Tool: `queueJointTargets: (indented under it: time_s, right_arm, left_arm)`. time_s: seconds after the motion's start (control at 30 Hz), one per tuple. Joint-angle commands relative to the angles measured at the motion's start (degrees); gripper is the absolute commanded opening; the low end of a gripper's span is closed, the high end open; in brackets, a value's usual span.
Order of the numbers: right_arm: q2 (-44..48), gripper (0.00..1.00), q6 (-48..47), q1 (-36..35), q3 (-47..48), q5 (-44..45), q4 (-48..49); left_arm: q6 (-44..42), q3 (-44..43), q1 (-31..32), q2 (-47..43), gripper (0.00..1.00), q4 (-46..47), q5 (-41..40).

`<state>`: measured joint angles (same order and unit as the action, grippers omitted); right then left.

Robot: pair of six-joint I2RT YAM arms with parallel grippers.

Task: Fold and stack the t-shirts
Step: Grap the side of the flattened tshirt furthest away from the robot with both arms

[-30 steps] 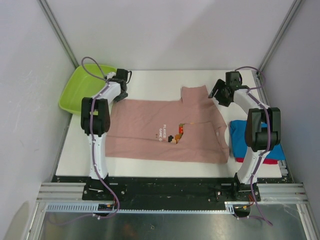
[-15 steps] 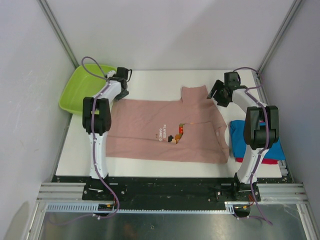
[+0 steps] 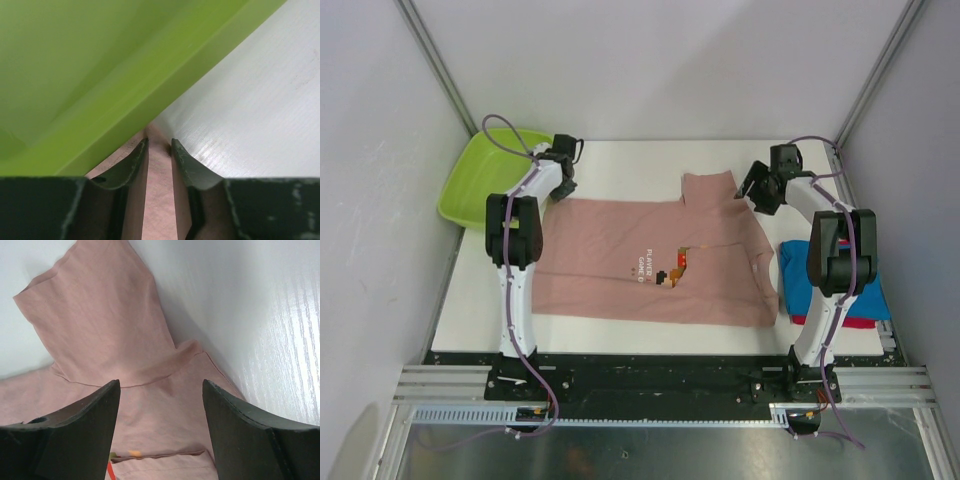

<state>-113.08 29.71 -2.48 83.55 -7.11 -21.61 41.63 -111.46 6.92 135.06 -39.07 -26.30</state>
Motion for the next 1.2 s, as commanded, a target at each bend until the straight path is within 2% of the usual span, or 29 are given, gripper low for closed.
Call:
queueJointTargets:
  time_s: [0.0, 0.17, 0.3, 0.63, 0.93, 1.17]
  right_arm:
    - [-0.7, 0.71, -0.7, 0.5, 2.9, -1.2, 0.3]
    - [-1.6, 0.71, -0.9, 0.6, 3.5, -1.2, 1.0]
    - [-3.9, 0.71, -2.2, 0.3, 5.7, -0.4, 1.9]
    - [-13.8, 0.71, -5.6, -0.4, 18.5, 4.8, 0.4]
    - [-23.5, 0.69, -5.5, -1.7, 31.0, 5.2, -3.2]
    - [-26.5, 0.63, -5.2, -4.5, 33.7, 10.5, -2.6]
  left_arm:
    - [1.8, -3.3, -0.7, 0.8, 0.26, -1.2, 0.1]
    - [1.3, -4.0, -0.7, 1.2, 0.09, -1.4, 0.9]
    - [0.8, -4.3, -0.7, 1.5, 0.01, -1.3, 1.3]
    - [0.4, -4.9, -0.6, 1.9, 0.00, -1.2, 1.5]
    - [0.0, -5.5, -0.7, 2.3, 0.00, -1.2, 1.8]
    - [-0.3, -5.9, -0.7, 2.5, 0.00, -1.2, 2.0]
